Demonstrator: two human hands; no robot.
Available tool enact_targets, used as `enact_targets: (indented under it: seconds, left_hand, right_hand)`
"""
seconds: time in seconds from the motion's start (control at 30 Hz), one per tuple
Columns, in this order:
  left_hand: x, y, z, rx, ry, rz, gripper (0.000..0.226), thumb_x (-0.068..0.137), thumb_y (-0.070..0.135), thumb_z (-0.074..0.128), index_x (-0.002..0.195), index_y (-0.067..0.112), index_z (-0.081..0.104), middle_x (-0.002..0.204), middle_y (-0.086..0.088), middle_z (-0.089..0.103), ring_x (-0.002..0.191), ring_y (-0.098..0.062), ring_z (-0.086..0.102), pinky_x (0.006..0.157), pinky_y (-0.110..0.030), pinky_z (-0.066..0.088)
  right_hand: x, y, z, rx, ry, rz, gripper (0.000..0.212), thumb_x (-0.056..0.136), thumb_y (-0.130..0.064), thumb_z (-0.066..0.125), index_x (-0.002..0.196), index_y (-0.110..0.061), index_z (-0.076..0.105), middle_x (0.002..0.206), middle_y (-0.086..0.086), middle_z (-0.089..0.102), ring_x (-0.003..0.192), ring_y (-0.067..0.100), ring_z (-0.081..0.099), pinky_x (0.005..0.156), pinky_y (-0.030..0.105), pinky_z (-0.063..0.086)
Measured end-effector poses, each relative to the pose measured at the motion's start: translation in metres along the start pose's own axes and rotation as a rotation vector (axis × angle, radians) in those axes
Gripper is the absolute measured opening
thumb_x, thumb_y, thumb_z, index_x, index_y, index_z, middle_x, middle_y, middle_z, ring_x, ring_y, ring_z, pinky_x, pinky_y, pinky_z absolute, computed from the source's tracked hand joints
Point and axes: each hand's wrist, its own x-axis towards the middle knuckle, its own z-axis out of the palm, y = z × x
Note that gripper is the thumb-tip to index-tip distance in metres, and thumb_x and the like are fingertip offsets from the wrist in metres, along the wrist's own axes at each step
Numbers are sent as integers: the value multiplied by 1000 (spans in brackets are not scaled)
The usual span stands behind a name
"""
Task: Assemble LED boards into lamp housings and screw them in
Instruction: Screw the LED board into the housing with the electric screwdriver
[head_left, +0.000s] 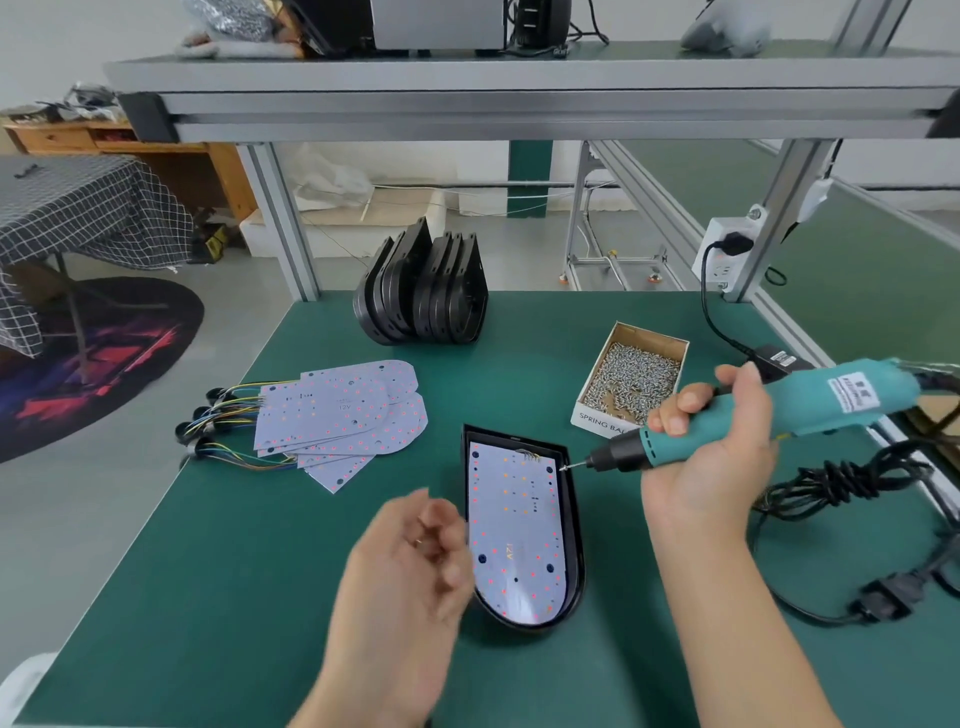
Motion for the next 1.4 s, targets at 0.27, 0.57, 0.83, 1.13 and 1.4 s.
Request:
enact_targets:
  seconds: [0.27,0.57,0.83,1.13,1.4]
  left_hand:
    - [57,20,-10,996,269,276,55,71,78,66,78,24,59,73,1,33,67,-20,26,57,-34,16]
    - [64,1,-7,1241,89,152,57,58,72,71,59,22,43,59,4,33,57,-16,29,58,-29,21]
    - [69,-5,-11,1264,109,197,34,81,28,76,71,4,55,61,3,45,58,-17,38,62,-28,32]
    - [71,-7,-10,1271,107,220,37,80,26,74,63,17,43,50,11,39,48,-14,32,45,-20,26]
    - [73,-8,-11,1277,121,243,34,80,27,76,66,16,47,51,10,40,48,-14,32,43,-20,25]
  right_hand:
    - [9,15,3,-126,-87,-18,25,83,-30,74,87,-16,54,62,4,51,45,17,39,49,27,35]
    - [9,26,-2,-155,-111,-1,28,84,-29,75,89,-14,52,62,6,53,45,19,38,48,27,36]
    - [9,29,-3,-171,-118,-7,21,86,-29,73,70,-27,61,61,6,53,45,19,38,48,27,36]
    - [7,32,-2,-204,-135,-20,21,85,-33,73,66,-30,65,59,4,53,44,20,38,49,27,37]
    - [9,34,-3,-219,-144,-40,22,87,-32,71,67,-28,62,58,4,53,43,20,37,49,28,38]
